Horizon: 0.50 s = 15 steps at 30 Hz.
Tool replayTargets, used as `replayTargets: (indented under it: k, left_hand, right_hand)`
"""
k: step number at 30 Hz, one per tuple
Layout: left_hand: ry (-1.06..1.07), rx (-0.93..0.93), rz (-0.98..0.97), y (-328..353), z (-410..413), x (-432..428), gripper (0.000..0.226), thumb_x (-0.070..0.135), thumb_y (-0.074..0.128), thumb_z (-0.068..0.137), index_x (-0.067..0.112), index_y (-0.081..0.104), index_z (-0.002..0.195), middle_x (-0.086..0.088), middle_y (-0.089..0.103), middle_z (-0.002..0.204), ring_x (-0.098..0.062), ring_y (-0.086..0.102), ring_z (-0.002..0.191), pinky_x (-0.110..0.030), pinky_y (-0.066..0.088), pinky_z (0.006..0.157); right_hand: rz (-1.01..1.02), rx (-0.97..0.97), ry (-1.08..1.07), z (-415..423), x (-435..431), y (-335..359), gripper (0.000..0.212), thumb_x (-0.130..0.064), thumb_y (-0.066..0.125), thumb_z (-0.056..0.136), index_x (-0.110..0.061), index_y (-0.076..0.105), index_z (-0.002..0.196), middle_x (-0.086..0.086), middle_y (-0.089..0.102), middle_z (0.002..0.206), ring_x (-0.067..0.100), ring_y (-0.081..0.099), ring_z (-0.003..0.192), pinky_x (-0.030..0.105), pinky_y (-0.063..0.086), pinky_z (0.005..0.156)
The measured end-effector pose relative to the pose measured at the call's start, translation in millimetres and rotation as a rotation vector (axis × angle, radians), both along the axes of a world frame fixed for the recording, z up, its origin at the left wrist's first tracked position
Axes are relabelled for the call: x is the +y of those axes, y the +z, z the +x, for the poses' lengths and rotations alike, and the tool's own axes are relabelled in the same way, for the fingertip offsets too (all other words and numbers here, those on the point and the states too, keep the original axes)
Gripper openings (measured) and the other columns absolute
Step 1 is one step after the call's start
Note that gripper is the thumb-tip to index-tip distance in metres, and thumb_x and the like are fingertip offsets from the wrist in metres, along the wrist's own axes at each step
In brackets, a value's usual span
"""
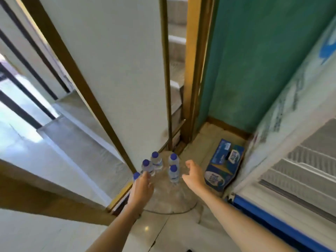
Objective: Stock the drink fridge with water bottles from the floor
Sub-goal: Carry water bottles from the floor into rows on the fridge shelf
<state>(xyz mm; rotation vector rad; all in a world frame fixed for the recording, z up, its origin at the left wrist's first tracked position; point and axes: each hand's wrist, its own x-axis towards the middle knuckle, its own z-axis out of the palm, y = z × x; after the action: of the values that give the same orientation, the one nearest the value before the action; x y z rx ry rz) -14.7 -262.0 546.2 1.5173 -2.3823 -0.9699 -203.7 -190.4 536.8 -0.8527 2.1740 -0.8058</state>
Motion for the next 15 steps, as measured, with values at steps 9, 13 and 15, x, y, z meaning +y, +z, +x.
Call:
replayTargets:
  k: [9,13,15]
  left_hand:
    - [0.139,0.066,0.204,-153,-72,-3,0.064,0.02,0.067,0.083,0.015,0.033,0.137,-0.005,0.048,0.132,-0.019,0.051,0.115,-0.027,0.047,0.088]
    - [0.269,0.312,0.235,-191,-108,-4,0.062,0.024,0.074,0.077,0.024,0.039,0.127,0.004,0.051,0.122,-0.014,0.052,0.107,-0.025,0.044,0.085]
    - [0.363,0.424,0.226,-201,-116,-3,0.058,0.023,0.077,0.075,0.029,0.044,0.122,0.009,0.055,0.115,-0.009,0.055,0.101,-0.021,0.044,0.083]
  right_hand:
    - [-0.013,-0.157,0.022,-50,-55,-145,0.07,0.0,0.062,0.085,-0.02,0.033,0.145,0.005,0.04,0.147,0.021,0.04,0.135,0.028,0.035,0.104]
    - [-0.048,-0.294,0.142,-65,-81,-166,0.078,0.006,0.058,0.083,-0.031,0.031,0.146,-0.005,0.039,0.146,0.016,0.039,0.132,0.039,0.039,0.109]
    - [-0.075,-0.378,0.19,-68,-89,-170,0.077,0.013,0.054,0.084,-0.028,0.033,0.145,-0.01,0.041,0.133,0.009,0.039,0.123,0.03,0.043,0.101]
